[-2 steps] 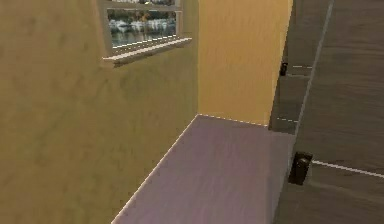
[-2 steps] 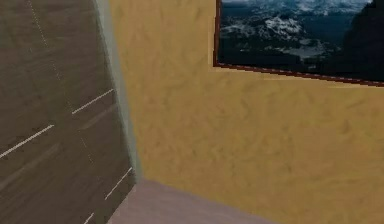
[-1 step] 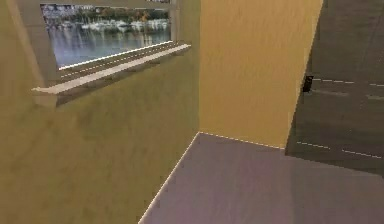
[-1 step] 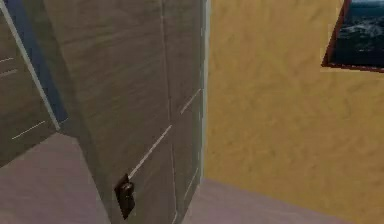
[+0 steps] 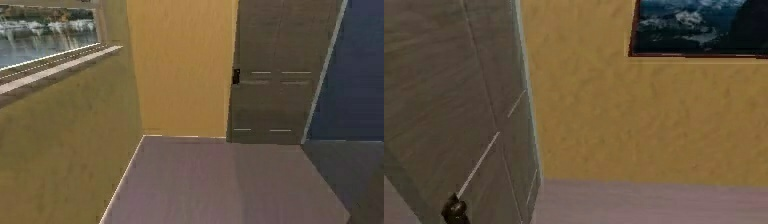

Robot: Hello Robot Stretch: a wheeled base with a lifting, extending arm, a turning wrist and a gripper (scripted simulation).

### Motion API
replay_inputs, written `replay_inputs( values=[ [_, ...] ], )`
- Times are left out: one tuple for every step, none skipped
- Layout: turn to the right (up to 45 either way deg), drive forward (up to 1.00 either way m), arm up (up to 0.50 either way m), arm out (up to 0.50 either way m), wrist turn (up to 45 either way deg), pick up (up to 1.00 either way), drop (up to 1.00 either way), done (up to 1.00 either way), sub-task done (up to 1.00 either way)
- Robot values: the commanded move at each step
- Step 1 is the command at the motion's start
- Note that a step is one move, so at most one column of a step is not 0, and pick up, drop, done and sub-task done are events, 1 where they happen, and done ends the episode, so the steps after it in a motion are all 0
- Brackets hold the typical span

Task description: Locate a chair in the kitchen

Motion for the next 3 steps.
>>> replay_inputs(
  values=[
    [0.0,0.60,0.00,0.00,0.0,0.00,0.00,0.00,0.00],
    [45.0,0.00,0.00,0.00,0.0,0.00,0.00,0.00,0.00],
    [42.0,0.00,0.00,0.00,0.0,0.00,0.00,0.00,0.00]
  ],
)
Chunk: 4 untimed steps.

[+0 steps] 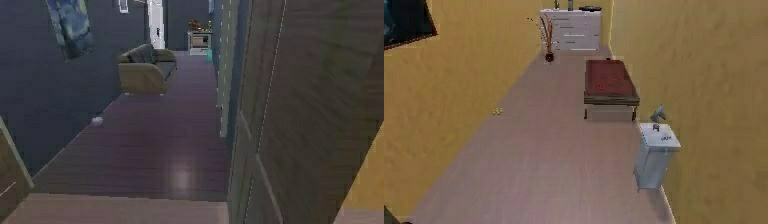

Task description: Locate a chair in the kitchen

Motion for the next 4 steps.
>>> replay_inputs(
  values=[
    [0.0,1.00,0.00,0.00,0.0,0.00,0.00,0.00,0.00],
    [0.0,1.00,0.00,0.00,0.0,0.00,0.00,0.00,0.00],
    [-3.0,0.00,0.00,0.00,0.0,0.00,0.00,0.00,0.00],
    [0.0,0.45,0.00,0.00,0.0,0.00,0.00,0.00,0.00]
  ],
)
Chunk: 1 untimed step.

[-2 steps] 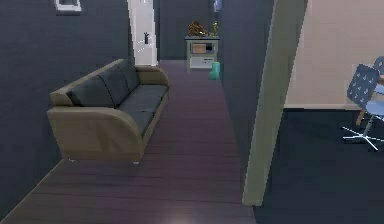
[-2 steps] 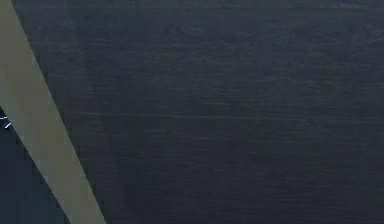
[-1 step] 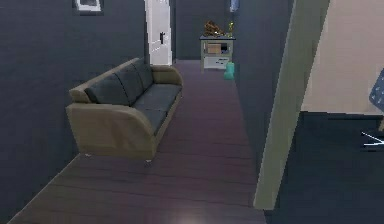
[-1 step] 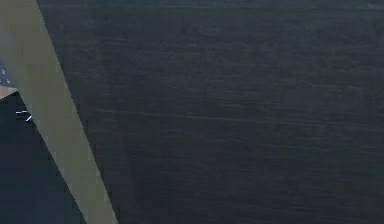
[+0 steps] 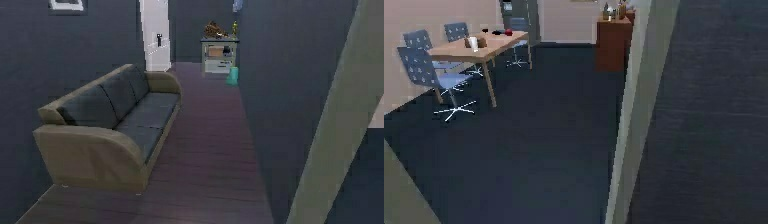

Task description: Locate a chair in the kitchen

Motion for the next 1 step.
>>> replay_inputs(
  values=[
    [45.0,0.00,0.00,0.00,0.0,0.00,0.00,0.00,0.00]
  ],
)
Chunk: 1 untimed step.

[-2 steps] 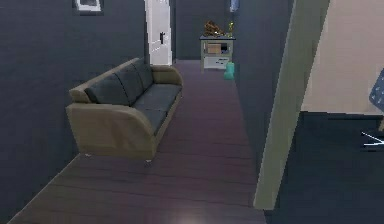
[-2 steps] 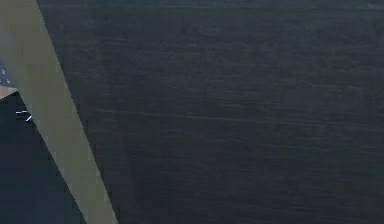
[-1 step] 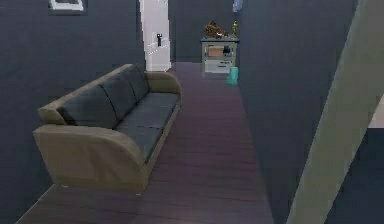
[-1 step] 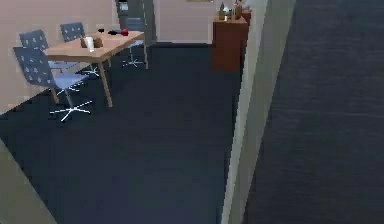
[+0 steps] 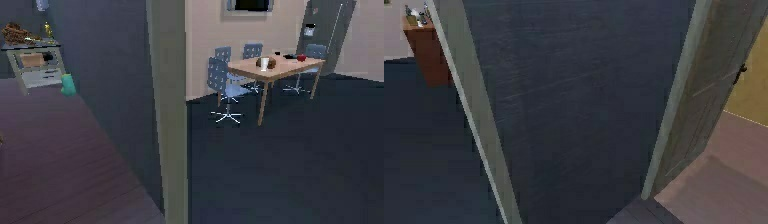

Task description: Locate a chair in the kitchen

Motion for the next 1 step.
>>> replay_inputs(
  values=[
    [15.0,0.00,0.00,0.00,0.0,0.00,0.00,0.00,0.00]
  ],
)
